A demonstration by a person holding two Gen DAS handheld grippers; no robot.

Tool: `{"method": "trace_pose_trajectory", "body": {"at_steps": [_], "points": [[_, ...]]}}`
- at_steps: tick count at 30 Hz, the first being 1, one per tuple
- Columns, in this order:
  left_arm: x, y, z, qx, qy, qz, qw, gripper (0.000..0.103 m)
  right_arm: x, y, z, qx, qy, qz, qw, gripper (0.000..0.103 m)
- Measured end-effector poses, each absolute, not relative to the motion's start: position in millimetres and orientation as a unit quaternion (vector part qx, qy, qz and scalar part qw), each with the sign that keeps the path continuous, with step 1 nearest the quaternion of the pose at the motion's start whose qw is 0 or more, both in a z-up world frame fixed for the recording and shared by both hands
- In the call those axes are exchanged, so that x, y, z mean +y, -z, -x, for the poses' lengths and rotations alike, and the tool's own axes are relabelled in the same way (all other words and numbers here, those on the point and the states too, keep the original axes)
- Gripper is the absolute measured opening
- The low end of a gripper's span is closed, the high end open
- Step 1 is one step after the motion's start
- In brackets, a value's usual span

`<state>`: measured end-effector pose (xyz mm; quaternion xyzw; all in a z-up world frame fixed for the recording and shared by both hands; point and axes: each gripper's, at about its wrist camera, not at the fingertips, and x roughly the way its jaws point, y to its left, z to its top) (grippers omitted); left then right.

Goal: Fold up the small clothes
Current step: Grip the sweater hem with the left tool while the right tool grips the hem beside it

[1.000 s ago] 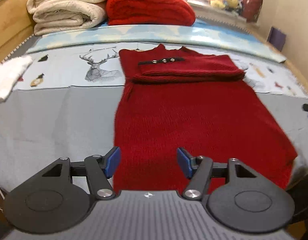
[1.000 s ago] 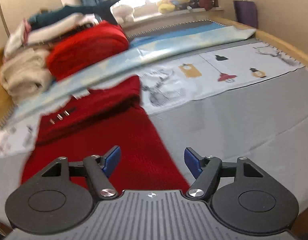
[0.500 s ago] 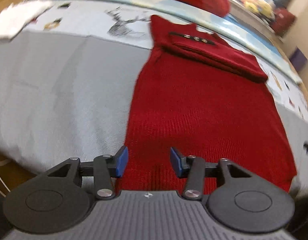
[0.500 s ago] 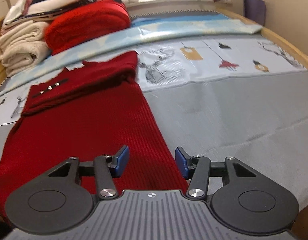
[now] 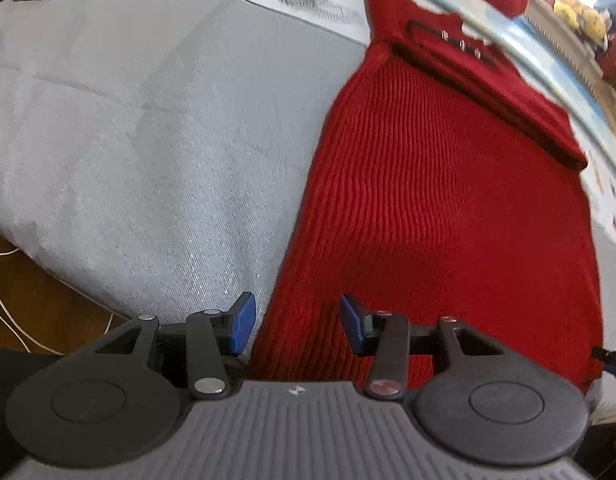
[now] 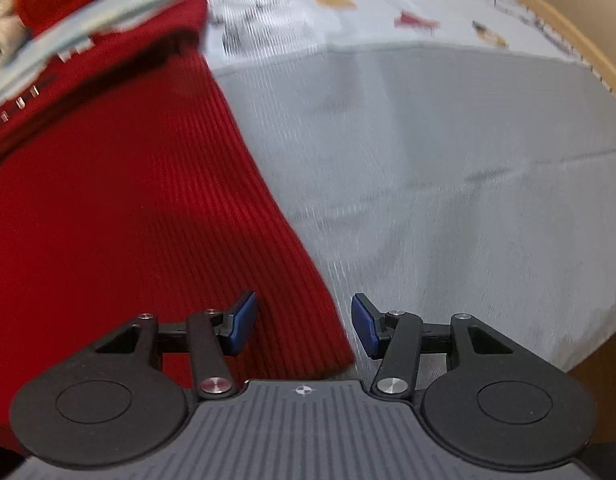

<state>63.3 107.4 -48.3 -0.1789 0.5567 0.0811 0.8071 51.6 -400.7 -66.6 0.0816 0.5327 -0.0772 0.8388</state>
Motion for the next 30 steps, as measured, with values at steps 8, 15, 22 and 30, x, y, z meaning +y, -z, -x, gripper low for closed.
{"method": "trace_pose_trajectory", "body": {"at_steps": [8, 15, 22, 30], "points": [[96.6, 60.9, -67.9, 0.57, -0.069, 0.15, 0.805, 0.052, -395.8, 69.9, -50.0, 0.535, 0.065, -0.066, 0.84, 0.045], [88.5, 54.0, -68.1, 0.557, -0.052, 0.119, 0.82, 0.014, -403.7, 58.5, -47.1, 0.505, 0.054, -0.095, 0.856, 0.009], [93.3, 44.2, -59.8, 0.539, -0.047, 0.145, 0.828, 0.014, -406.0, 56.7, -48.2, 0.508, 0.047, -0.103, 0.854, 0.01], [86.9, 59.4, -66.3, 0.572, -0.048, 0.116, 0.81, 0.026, -390.8, 64.3, -50.9, 0.527, 0.046, -0.059, 0.847, 0.022]]}}
